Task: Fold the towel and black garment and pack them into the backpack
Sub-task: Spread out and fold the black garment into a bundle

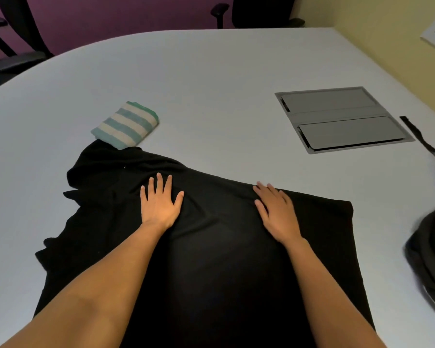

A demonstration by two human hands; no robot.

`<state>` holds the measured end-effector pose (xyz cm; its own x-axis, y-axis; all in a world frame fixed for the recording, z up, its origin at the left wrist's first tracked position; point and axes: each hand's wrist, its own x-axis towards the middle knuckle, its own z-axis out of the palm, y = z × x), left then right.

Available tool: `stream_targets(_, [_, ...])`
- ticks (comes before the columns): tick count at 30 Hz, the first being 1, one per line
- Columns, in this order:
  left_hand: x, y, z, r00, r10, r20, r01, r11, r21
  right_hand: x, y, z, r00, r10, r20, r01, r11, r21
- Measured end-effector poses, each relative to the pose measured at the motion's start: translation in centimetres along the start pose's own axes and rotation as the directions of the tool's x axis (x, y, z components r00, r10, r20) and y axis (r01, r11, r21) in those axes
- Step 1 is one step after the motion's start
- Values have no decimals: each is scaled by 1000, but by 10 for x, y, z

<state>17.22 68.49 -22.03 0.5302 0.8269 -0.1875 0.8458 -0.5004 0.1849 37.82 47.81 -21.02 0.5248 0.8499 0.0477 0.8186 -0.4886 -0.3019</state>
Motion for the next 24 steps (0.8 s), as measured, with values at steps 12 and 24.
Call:
stream_targets(12, [-22, -8, -15, 974, 188, -125, -199, 976, -90, 3, 7, -1, 942, 283, 179, -235, 940, -247])
stream_targets(24, [-153, -73, 16, 974, -215, -71, 212, 976, -45, -102, -59, 18, 961, 256, 107, -239, 959, -151])
